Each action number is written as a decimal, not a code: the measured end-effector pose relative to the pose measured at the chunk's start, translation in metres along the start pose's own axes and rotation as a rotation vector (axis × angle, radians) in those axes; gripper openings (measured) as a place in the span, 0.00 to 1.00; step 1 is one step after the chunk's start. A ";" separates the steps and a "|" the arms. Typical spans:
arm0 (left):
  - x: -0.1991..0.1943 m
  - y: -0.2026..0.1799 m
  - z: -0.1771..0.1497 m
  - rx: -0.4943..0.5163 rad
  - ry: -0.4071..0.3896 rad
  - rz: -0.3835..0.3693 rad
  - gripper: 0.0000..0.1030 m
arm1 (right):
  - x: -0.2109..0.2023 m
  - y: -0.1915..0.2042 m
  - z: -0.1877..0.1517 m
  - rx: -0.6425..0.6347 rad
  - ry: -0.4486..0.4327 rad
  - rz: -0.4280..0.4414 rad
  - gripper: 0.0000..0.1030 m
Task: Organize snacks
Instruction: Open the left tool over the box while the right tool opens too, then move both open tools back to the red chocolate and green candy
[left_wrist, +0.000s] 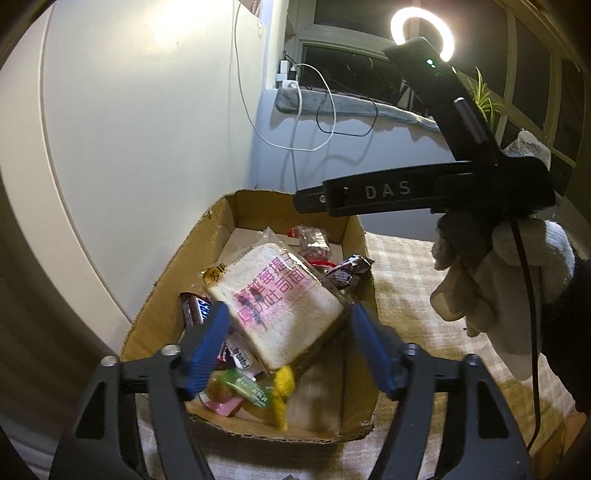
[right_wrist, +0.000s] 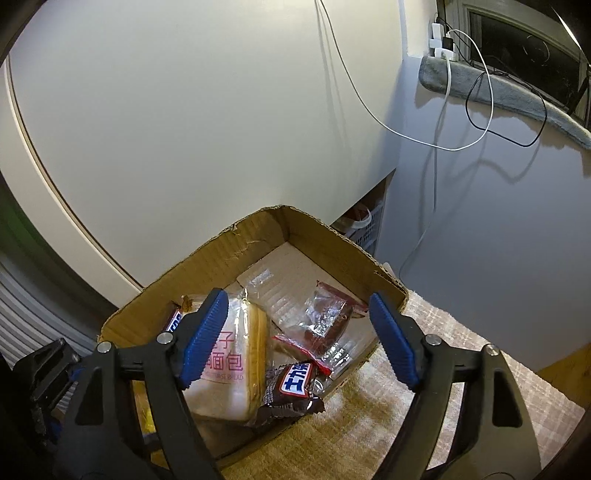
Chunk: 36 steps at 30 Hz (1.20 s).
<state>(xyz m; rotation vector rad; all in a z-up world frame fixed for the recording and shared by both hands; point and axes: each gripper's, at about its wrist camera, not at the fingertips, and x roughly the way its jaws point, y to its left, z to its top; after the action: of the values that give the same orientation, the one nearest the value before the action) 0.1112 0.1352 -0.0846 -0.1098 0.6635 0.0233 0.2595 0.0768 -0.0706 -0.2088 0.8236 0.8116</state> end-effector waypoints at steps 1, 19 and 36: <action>-0.001 0.000 0.000 -0.002 -0.001 0.000 0.68 | -0.001 0.000 0.000 0.001 0.002 -0.003 0.81; -0.019 -0.020 0.005 0.015 -0.036 -0.008 0.68 | -0.041 -0.013 -0.013 0.025 -0.032 -0.046 0.82; -0.022 -0.073 0.005 0.047 -0.042 -0.101 0.68 | -0.173 -0.086 -0.093 0.157 -0.131 -0.149 0.82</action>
<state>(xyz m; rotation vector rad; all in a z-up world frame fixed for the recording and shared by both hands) 0.1012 0.0632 -0.0603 -0.0977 0.6157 -0.0870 0.1978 -0.1221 -0.0207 -0.0755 0.7348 0.6108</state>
